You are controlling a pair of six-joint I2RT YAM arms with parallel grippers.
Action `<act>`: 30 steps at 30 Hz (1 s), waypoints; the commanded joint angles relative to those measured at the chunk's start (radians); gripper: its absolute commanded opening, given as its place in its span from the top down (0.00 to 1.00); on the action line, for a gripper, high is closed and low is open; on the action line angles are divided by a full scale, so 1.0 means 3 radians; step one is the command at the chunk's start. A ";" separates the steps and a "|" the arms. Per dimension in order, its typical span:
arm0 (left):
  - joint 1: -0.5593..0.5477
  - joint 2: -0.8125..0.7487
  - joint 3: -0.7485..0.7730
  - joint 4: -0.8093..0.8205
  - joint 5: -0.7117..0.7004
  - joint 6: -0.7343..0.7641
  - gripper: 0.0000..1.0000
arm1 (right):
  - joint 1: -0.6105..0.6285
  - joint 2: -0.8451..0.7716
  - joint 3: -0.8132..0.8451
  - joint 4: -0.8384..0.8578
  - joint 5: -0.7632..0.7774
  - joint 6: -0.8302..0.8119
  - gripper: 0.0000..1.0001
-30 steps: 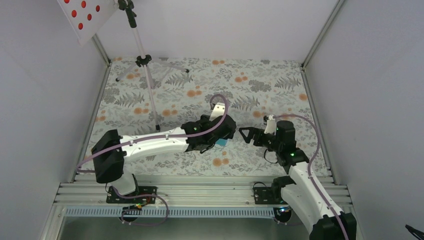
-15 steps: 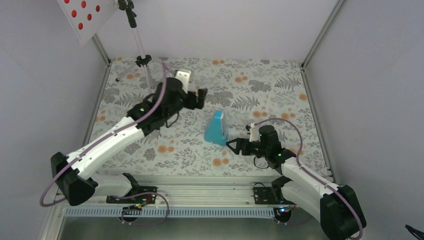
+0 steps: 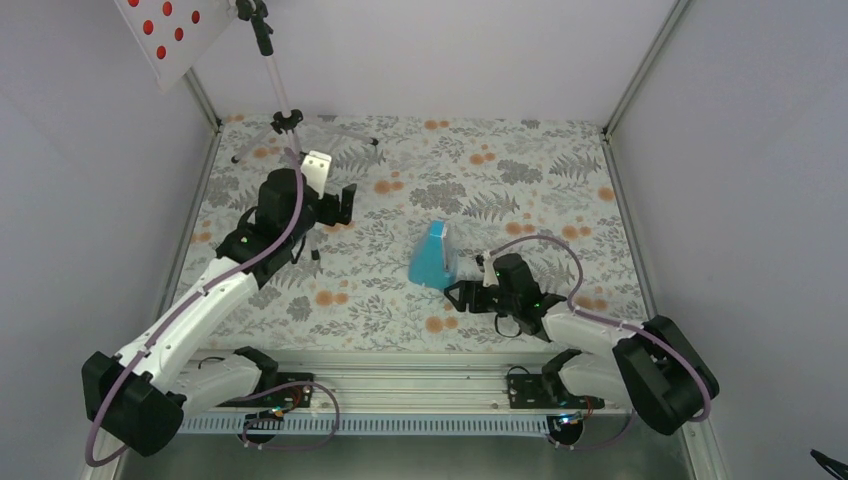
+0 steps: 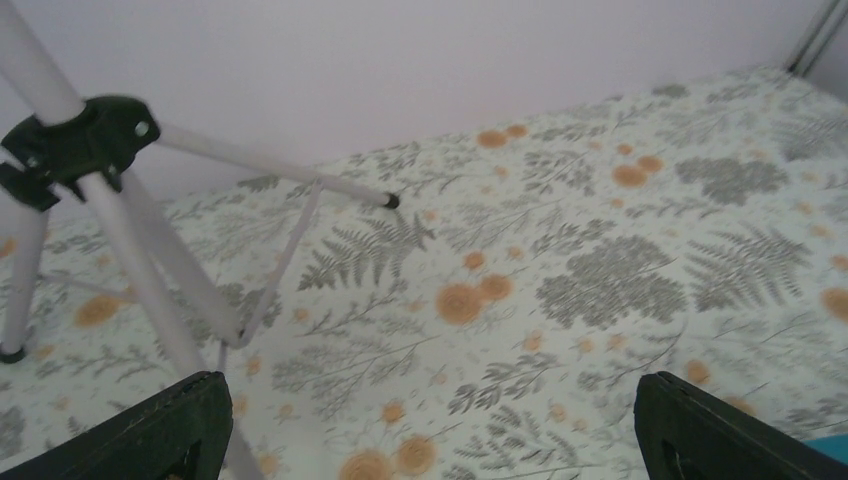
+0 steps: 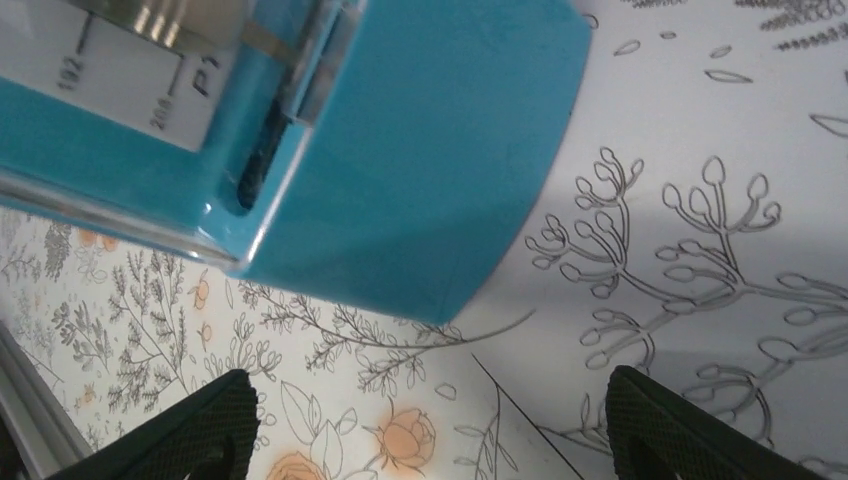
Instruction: Pack up the instrument practice props
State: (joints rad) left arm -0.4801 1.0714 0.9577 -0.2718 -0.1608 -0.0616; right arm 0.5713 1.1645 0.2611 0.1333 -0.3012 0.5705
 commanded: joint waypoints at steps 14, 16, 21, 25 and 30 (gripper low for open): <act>0.0189 -0.0066 -0.0262 0.0345 -0.0016 0.0347 0.00 | -0.0106 0.0618 0.0624 0.0234 0.1003 -0.0520 0.16; 0.0188 -0.0059 -0.0270 0.0347 -0.0005 0.0350 0.00 | -0.0109 0.0570 0.0596 0.0358 0.0864 -0.0731 0.14; 0.0189 -0.0042 -0.0280 0.0408 0.0535 0.0425 0.00 | -0.0049 0.0181 0.0252 0.0762 0.0402 -0.0965 0.00; 0.0133 0.0230 -0.0188 0.0559 0.2074 0.0512 0.00 | 0.0007 0.0090 0.0051 0.1091 0.0312 -0.0954 0.01; -0.0353 0.0929 0.0439 0.0263 0.2522 0.0800 0.00 | 0.0086 0.0204 -0.0111 0.1501 0.0394 -0.1098 0.00</act>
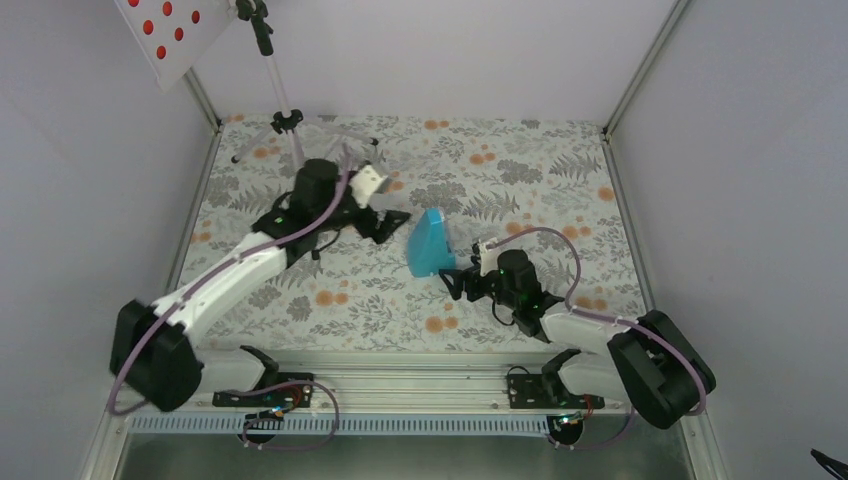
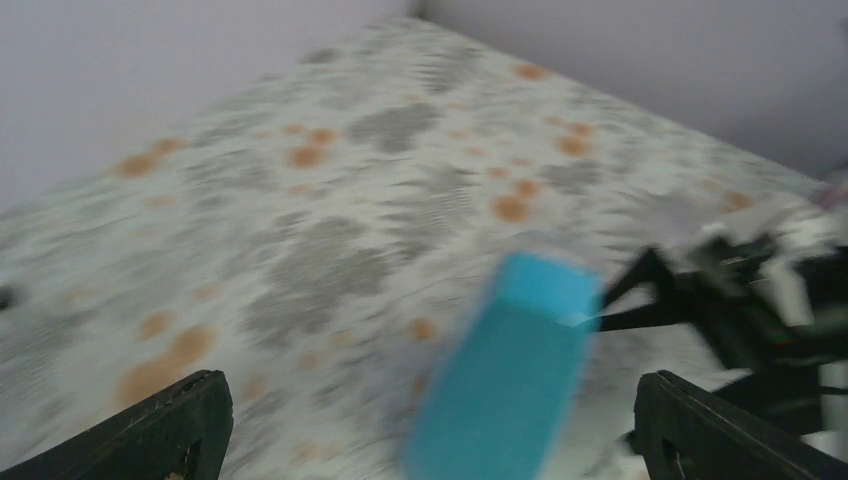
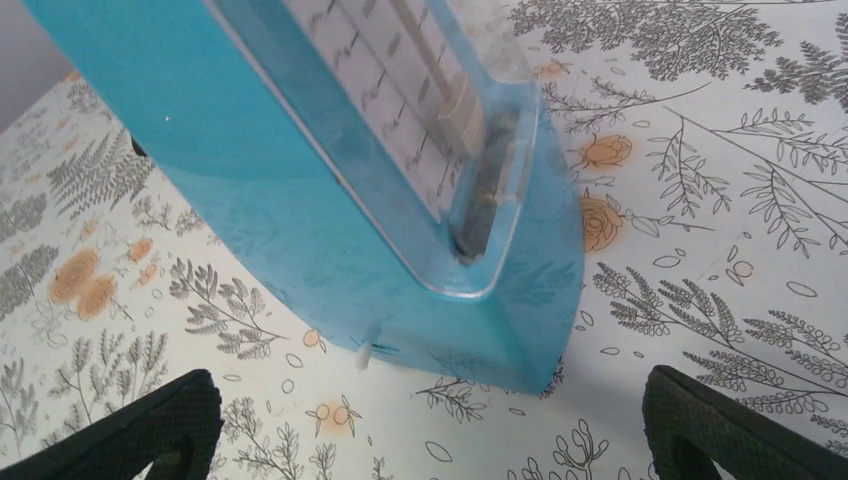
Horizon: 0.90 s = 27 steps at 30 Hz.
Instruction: Pack up the instrument practice props
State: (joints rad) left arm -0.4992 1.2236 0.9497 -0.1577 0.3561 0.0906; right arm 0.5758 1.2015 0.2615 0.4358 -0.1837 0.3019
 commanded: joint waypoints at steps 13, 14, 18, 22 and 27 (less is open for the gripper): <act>-0.0366 0.1537 0.1106 -0.0221 0.1199 0.0652 0.00 | 0.0361 0.0814 0.0046 0.0847 0.0680 -0.0472 0.00; -0.0367 0.1564 0.1100 -0.0226 0.1217 0.0669 0.00 | 0.0373 0.0865 0.0050 0.0872 0.0708 -0.0462 0.00; -0.0366 0.1683 0.1094 -0.0214 0.1192 0.0701 0.00 | 0.0415 0.0987 0.0020 0.1050 0.0695 -0.0432 0.01; -0.0371 0.1749 0.1063 -0.0213 0.1235 0.0749 0.06 | 0.0447 0.1076 0.0005 0.1146 0.0710 -0.0420 0.00; -0.0376 0.1733 0.1017 -0.0208 0.1230 0.0836 0.28 | 0.0468 0.1178 0.0005 0.1176 0.0924 -0.0406 0.00</act>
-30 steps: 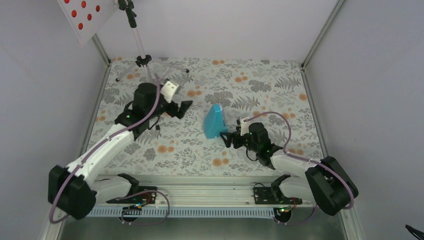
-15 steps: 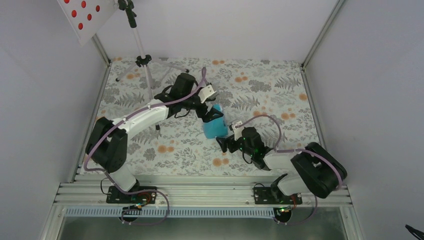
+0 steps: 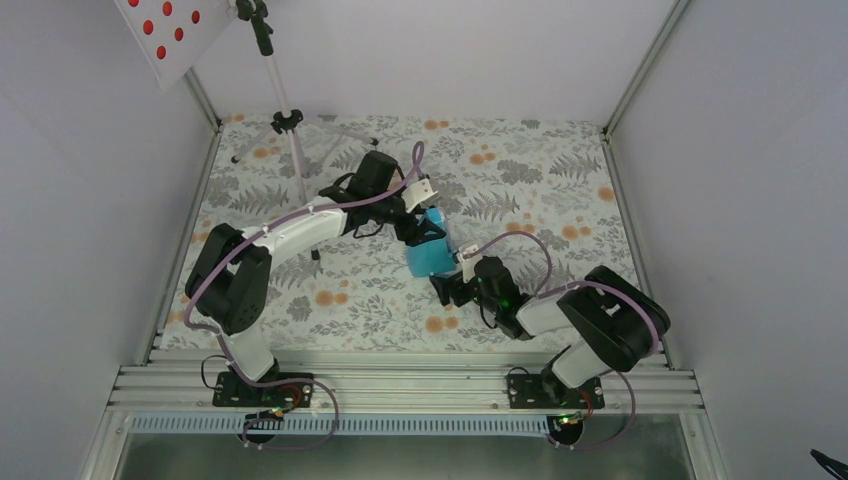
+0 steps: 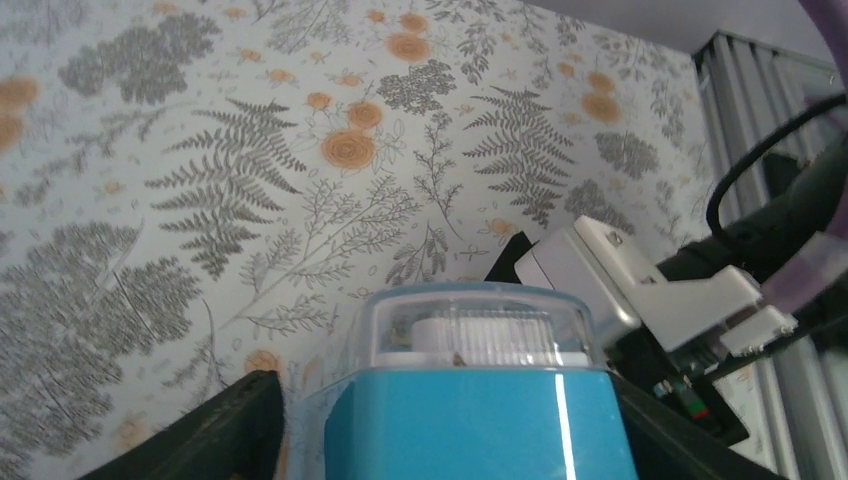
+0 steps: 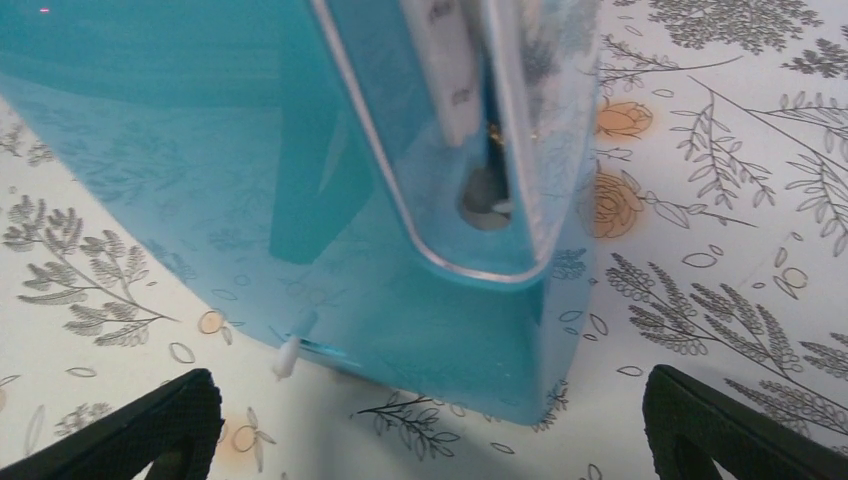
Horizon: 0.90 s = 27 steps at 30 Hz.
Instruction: Pack up the instrument practice props
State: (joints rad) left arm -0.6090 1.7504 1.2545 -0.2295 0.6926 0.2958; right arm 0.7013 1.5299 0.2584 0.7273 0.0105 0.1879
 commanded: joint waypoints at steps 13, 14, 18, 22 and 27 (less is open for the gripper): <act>-0.0010 0.0050 -0.0027 -0.0024 0.0151 0.0277 0.51 | 0.0222 0.0373 0.0145 0.0242 0.0609 -0.0115 0.01; -0.0009 0.0054 -0.0027 -0.0030 0.0162 0.0281 0.52 | 0.0231 0.0390 0.0151 0.0258 0.0642 -0.0125 0.01; -0.0009 0.0075 -0.0020 -0.0045 0.0171 0.0290 0.54 | 0.0260 0.0419 0.0184 0.0338 0.0683 -0.0152 0.00; -0.0010 0.0080 -0.0018 -0.0056 0.0186 0.0297 0.56 | 0.0259 0.0539 0.0238 0.0342 0.0791 -0.0149 0.00; -0.0010 0.0095 -0.0009 -0.0068 0.0235 0.0302 0.57 | 0.0260 0.0607 0.0255 0.0341 0.0816 -0.0153 0.00</act>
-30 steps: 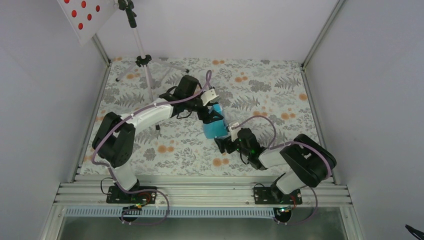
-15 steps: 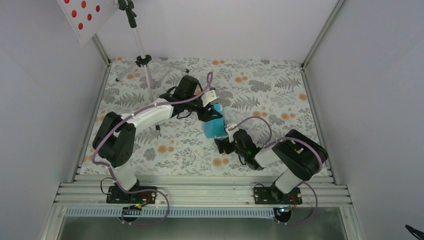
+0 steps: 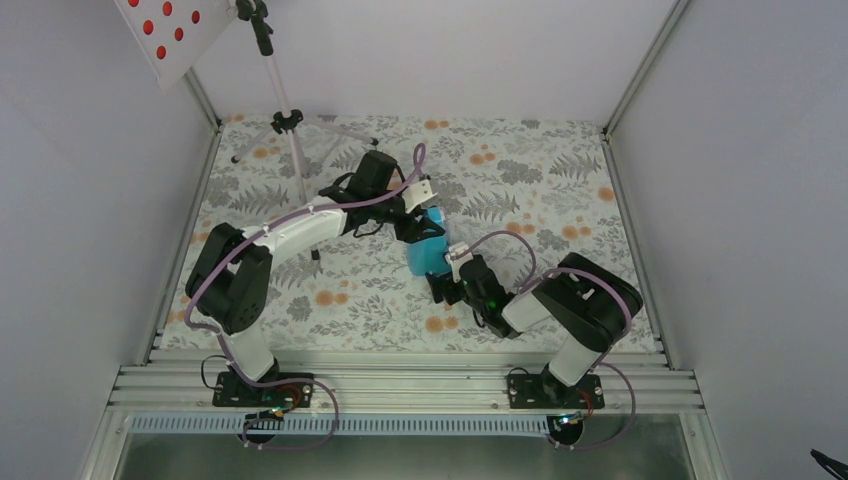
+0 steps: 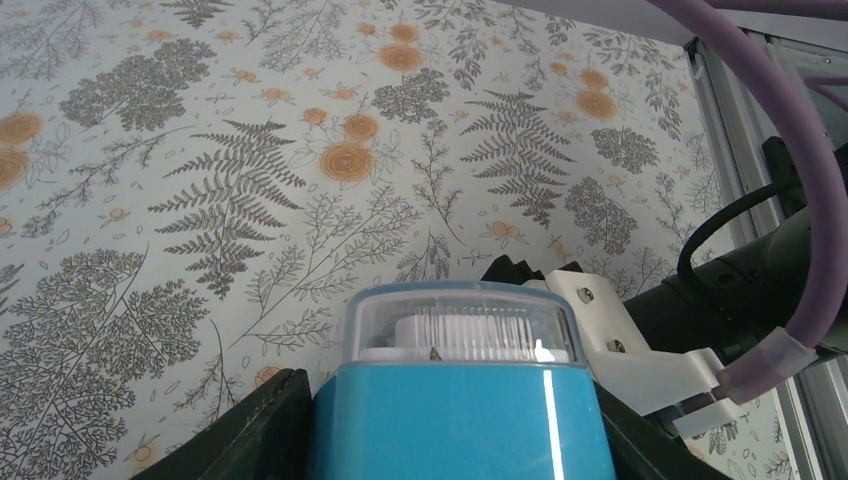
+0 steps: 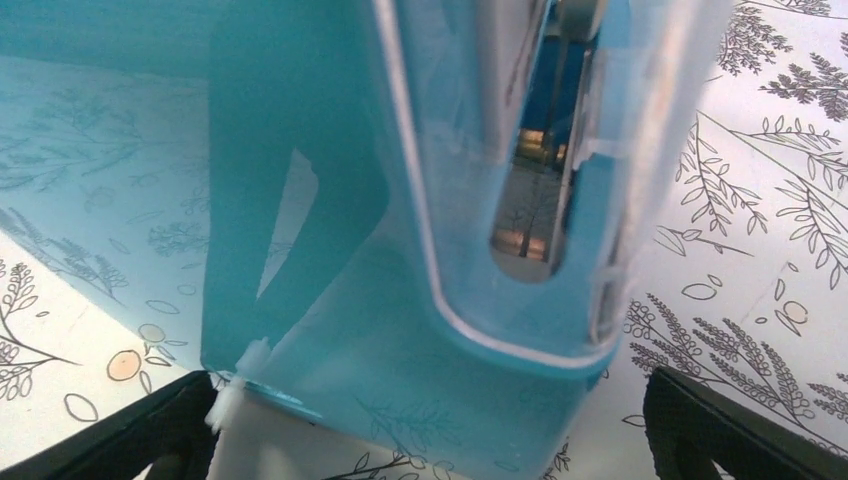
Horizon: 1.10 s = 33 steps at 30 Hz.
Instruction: Pack up the instrument practice props
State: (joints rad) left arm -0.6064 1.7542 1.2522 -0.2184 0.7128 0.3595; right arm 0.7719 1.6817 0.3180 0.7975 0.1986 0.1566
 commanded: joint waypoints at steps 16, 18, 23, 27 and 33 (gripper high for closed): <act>-0.0019 0.0126 0.0013 -0.0136 0.0202 0.0111 0.61 | 0.0024 0.0056 0.0015 0.0061 0.0252 0.0000 0.48; -0.0019 0.0129 0.0014 -0.0140 0.0199 0.0111 0.61 | 0.0024 0.0046 0.0010 0.0056 0.0252 0.0000 0.48; -0.0019 0.0117 0.0014 -0.0130 0.0151 0.0097 0.61 | 0.0024 -0.0027 0.0000 0.0006 0.0287 0.0050 0.38; -0.0017 0.0033 -0.0010 -0.0076 0.0009 0.0025 0.32 | 0.0024 -0.0294 -0.0090 -0.0046 0.0354 0.0150 0.14; 0.0039 -0.0491 -0.0271 0.0256 -0.0466 -0.0174 0.00 | 0.0024 -0.1005 -0.0277 -0.0318 0.0328 0.0296 0.00</act>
State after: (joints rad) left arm -0.6071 1.7344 1.2137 -0.2089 0.6556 0.3420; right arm 0.7780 1.5078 0.2684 0.7433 0.2676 0.2035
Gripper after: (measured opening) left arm 0.985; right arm 0.971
